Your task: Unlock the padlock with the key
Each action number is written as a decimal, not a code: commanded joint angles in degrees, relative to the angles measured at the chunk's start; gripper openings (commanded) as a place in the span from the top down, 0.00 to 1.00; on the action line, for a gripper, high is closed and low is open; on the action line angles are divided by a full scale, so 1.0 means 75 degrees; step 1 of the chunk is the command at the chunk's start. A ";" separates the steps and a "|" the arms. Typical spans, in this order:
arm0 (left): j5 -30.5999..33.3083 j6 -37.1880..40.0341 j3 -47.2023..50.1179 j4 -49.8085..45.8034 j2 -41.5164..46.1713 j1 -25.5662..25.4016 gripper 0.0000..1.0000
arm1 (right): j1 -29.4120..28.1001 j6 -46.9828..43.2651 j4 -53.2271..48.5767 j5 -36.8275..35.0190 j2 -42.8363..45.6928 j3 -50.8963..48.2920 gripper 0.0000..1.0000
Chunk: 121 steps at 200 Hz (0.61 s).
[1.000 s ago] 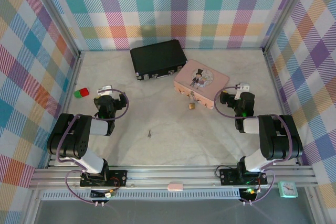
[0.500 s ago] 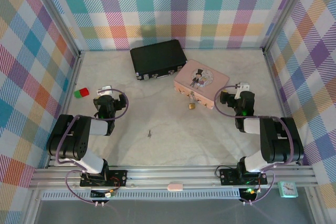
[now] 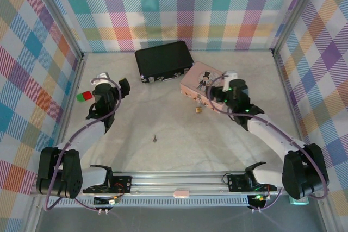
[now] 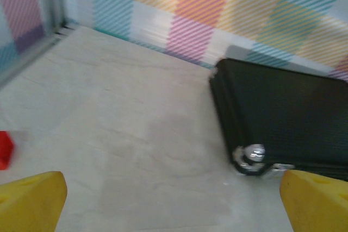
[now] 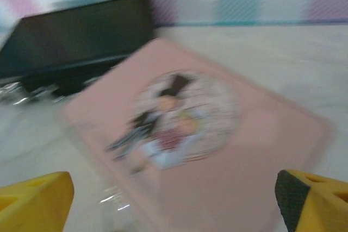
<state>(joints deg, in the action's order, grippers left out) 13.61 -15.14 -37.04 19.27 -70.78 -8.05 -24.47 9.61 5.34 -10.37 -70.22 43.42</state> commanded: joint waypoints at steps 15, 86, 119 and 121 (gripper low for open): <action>-0.0458 -0.1708 -0.0259 -0.1715 -0.0179 -0.0192 0.00 | -0.1932 0.0410 -0.1944 0.0708 -0.0833 0.0955 0.13; 0.0676 -0.2396 -0.0431 -0.2556 -0.0349 -0.0046 0.00 | -0.5216 0.1463 -0.3719 -0.0091 -0.4200 0.3460 0.33; 0.0729 -0.2496 -0.0227 -0.2615 -0.0217 0.0176 0.00 | -0.5625 0.2189 -0.4488 -0.0908 -0.5327 0.4431 0.41; 0.0729 -0.2509 -0.0226 -0.2624 -0.0212 0.0211 0.00 | -0.5630 0.2235 -0.4522 -0.0916 -0.5379 0.4465 0.41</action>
<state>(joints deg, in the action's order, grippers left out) 17.39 -32.27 -38.63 1.19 -73.30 -8.05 -66.24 20.32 -20.97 -11.64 -107.02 72.71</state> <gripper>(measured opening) 0.997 0.612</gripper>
